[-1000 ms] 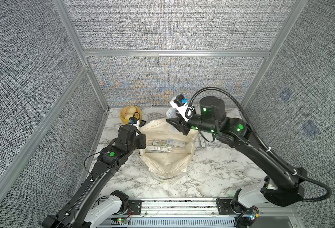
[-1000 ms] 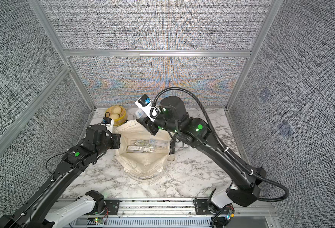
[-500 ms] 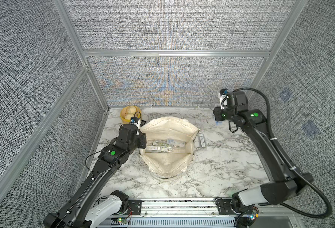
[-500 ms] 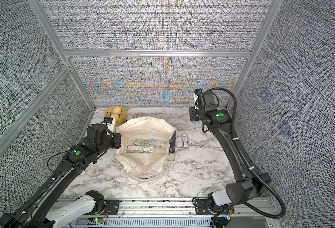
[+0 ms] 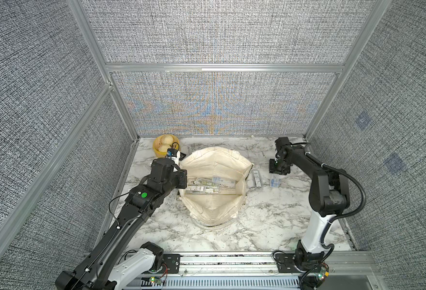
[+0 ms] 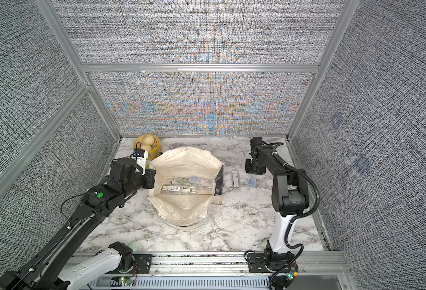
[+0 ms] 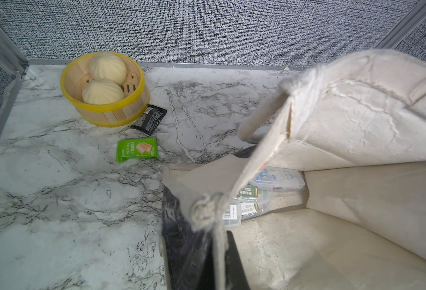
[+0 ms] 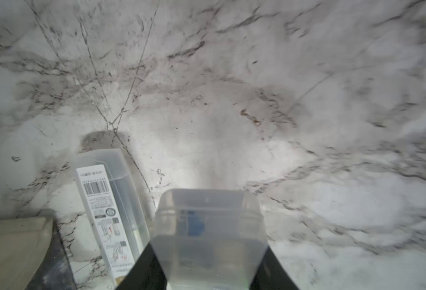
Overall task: Take out the compass set from the canvas bag
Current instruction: Place the compass set at the center of the board.
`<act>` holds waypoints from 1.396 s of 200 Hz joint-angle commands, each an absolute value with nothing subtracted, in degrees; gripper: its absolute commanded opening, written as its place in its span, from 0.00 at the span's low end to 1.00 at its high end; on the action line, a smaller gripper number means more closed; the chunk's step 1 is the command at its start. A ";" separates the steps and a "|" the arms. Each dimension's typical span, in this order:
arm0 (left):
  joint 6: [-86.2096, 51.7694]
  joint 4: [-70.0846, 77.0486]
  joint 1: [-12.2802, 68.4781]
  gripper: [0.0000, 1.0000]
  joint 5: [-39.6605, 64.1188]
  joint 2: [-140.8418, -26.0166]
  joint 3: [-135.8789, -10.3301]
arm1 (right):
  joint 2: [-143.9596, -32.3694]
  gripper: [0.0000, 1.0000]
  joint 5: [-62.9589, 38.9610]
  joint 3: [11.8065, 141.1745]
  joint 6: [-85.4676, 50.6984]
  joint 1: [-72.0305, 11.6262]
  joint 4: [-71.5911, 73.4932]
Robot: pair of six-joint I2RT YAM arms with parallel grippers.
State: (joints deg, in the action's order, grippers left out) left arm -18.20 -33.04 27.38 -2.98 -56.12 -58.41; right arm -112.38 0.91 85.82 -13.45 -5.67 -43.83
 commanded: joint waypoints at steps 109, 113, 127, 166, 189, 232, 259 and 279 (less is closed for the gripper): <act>-17.40 -30.39 27.35 0.00 -0.40 -56.86 -58.24 | -122.48 0.44 -3.71 92.37 -10.62 -7.20 -45.71; -17.40 -30.33 27.30 0.00 -0.28 -56.87 -58.27 | -122.58 0.44 -3.70 92.53 -10.68 -7.21 -45.71; -17.40 -30.34 27.30 0.00 -0.27 -56.90 -58.20 | -122.99 0.45 -3.28 92.86 -10.72 -7.38 -45.77; -17.27 -30.30 27.30 0.00 -0.35 -56.83 -58.16 | -123.17 0.50 -1.37 92.95 -9.59 -7.90 -46.57; -17.31 -30.24 27.33 0.00 -0.18 -57.00 -58.18 | -122.89 0.47 -0.41 92.58 -8.88 -8.05 -47.32; -17.23 -30.35 27.32 0.00 0.00 -56.89 -58.16 | -121.42 0.46 0.26 90.76 -8.83 -8.22 -47.20; -17.23 -30.35 27.25 0.00 0.08 -56.78 -58.10 | -119.99 0.44 0.62 89.89 -8.54 -8.34 -46.96; -17.23 -30.44 27.26 0.00 0.13 -56.79 -58.10 | -118.98 0.45 0.53 89.31 -8.35 -8.53 -46.51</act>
State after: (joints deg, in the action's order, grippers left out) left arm -17.82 -32.18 27.29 -0.32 -56.97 -58.26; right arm -120.11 -0.01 89.76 -8.95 -8.29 -45.93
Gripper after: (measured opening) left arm 0.049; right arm 0.446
